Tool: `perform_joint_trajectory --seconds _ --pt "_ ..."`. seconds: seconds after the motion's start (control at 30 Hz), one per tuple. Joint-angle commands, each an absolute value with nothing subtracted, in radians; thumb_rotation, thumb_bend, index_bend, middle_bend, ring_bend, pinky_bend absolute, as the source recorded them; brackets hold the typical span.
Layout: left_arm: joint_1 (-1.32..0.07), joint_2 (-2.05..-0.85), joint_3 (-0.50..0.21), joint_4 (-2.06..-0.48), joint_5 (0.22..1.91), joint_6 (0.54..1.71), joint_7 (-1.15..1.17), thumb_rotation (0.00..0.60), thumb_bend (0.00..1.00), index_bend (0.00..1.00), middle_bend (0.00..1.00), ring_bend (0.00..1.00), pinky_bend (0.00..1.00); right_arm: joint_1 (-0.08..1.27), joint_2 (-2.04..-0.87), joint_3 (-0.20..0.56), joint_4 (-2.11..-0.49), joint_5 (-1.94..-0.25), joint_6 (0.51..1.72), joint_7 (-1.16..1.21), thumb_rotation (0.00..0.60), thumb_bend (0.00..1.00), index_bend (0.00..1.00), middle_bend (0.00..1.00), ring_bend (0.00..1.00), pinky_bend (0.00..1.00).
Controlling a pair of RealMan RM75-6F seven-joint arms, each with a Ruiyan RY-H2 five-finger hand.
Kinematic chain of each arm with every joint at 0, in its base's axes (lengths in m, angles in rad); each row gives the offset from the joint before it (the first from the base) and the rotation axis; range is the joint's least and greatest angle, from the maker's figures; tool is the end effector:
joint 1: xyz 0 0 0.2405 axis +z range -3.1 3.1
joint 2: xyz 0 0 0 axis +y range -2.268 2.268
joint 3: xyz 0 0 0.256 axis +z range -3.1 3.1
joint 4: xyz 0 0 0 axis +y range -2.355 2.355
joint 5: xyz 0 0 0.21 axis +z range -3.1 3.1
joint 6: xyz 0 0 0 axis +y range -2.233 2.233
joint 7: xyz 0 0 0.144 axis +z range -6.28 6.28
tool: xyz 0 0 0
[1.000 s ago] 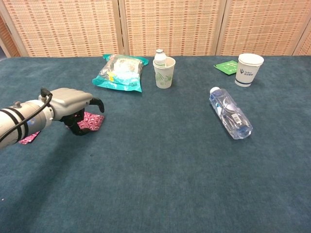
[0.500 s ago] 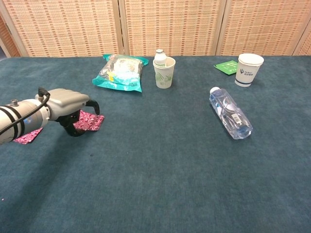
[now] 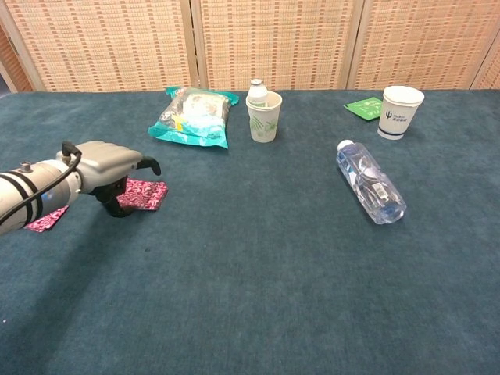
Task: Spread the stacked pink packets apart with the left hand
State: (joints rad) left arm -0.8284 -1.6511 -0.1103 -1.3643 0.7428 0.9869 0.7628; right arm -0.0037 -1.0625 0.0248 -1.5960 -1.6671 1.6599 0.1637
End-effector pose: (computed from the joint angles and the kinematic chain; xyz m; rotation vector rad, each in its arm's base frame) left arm -0.1760 0.3545 -0.0455 -1.8555 -0.8080 -0.5049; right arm -0.3018 -0.1465 0.1872 1.3746 -0.8576 1.0943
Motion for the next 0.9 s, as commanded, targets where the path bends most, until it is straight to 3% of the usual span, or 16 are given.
perform_joint_trajectory --seconds 0.03,0.3,0.57,0.9 --pt "-0.832 -1.649 -0.110 -1.367 0.721 0.979 0.776 0.600 0.36 0.17 1.00 1.00 1.00 -0.004 -1.063 0.025 -1.595 -1.667 1.661 0.164 0.600 0.24 0.74 0.68 0.56 0.58" --pt "-0.837 -1.653 -0.112 -1.366 0.703 0.988 0.789 0.600 0.36 0.19 1.00 1.00 1.00 -0.003 -1.063 0.025 -1.595 -1.667 1.659 0.163 0.600 0.25 0.74 0.68 0.56 0.58" --pt "-0.835 -1.659 -0.111 -1.365 0.712 1.000 0.784 0.600 0.36 0.29 1.00 1.00 1.00 -0.004 -1.062 0.024 -1.595 -1.668 1.660 0.165 0.600 0.24 0.74 0.68 0.56 0.58" --pt "-0.830 -1.666 -0.108 -1.360 0.728 1.017 0.780 0.600 0.35 0.30 1.00 1.00 1.00 -0.004 -1.062 0.024 -1.595 -1.668 1.661 0.166 0.600 0.24 0.74 0.68 0.56 0.58"
